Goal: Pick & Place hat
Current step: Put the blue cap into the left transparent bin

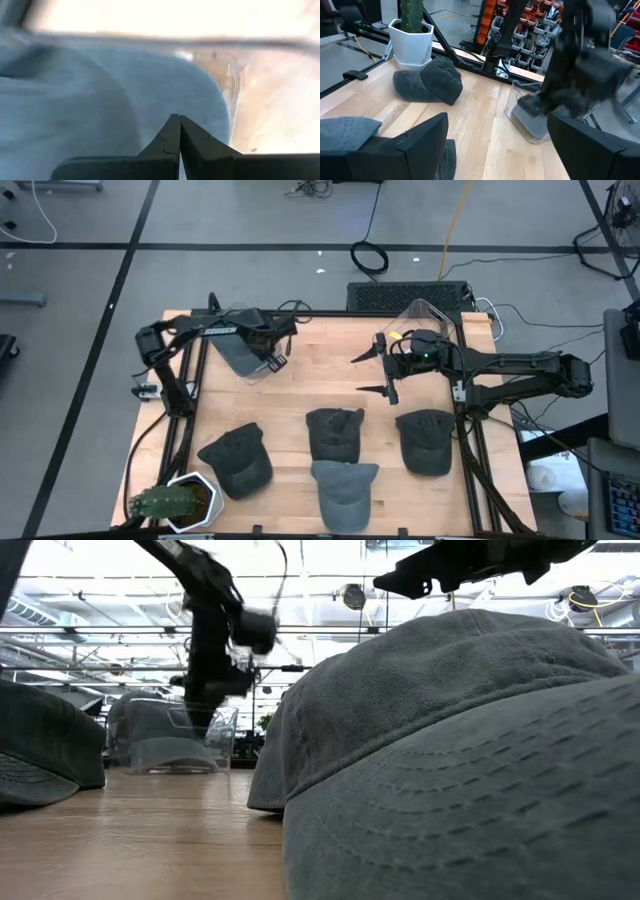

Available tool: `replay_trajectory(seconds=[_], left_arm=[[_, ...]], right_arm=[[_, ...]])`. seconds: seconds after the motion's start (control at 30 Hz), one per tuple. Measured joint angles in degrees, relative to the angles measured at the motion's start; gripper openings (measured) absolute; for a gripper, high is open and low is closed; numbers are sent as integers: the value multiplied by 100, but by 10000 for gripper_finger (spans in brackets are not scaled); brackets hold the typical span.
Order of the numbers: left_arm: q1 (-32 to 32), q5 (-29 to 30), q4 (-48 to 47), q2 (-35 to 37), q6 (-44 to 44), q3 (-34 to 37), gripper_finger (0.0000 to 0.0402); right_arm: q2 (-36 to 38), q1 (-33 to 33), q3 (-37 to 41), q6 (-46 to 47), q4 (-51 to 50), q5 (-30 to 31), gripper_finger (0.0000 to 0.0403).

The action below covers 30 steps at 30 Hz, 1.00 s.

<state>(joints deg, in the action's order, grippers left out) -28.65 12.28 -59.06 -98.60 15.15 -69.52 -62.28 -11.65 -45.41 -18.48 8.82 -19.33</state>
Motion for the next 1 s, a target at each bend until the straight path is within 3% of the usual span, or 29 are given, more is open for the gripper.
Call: replay_trajectory(seconds=[0.2,0.37,0.47,0.7,0.87,1.0], left_arm=[[103,59,30,1164,-188,-9,1],[319,-16,649,2281,-905,-15,3],[424,-663,1345,2940,-1394,97,6],[518,-2946,3238,4260,-1976,1216,3],[551,-3470,4095,4972,-1706,2125,15],[603,-3286,4292,5259,-1147,2580,27]], right_arm=[[0,-1,0,-7,37,2,329],[0,1,0,2,35,2,329],[0,0,0,39,35,-9,329],[0,14,0,168,35,-31,329],[0,101,-1,303,-38,-219,329],[0,583,0,296,-61,-556,329]])
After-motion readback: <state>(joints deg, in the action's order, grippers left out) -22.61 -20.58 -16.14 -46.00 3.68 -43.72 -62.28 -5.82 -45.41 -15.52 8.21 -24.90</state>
